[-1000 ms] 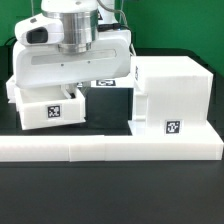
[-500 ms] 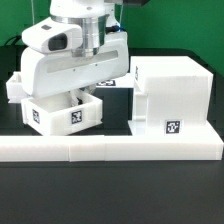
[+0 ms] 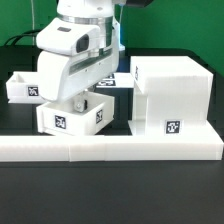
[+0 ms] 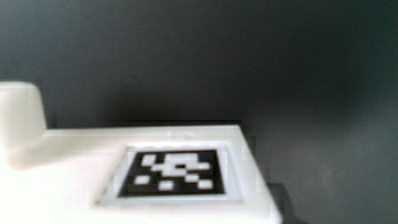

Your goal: Assemble drawer

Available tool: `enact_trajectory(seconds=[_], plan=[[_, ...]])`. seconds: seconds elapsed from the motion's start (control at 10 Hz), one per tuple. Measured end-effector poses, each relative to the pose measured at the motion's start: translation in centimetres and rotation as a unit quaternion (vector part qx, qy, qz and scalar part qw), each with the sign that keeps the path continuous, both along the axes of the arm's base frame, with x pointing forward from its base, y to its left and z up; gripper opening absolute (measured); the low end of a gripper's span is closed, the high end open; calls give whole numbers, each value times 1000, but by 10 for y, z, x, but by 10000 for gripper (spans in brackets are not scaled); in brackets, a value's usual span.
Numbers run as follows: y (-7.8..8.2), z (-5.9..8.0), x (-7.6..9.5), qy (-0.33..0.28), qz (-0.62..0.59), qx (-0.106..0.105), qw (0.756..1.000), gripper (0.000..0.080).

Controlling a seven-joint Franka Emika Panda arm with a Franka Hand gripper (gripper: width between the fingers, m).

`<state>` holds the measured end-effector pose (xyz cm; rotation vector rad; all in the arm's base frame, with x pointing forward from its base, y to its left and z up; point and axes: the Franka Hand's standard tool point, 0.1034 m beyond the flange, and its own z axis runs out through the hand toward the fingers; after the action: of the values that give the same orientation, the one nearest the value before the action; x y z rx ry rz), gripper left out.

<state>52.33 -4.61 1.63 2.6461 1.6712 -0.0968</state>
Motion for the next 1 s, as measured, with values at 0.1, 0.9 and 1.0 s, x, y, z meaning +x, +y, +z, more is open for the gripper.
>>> enact_trajectory(seconds=[0.1, 0.9, 1.0], plan=[[2, 0, 0, 3, 36, 0, 999, 42], [5, 4, 12, 18, 195, -1, 981, 42], [9, 5, 17, 15, 199, -1, 980, 42]])
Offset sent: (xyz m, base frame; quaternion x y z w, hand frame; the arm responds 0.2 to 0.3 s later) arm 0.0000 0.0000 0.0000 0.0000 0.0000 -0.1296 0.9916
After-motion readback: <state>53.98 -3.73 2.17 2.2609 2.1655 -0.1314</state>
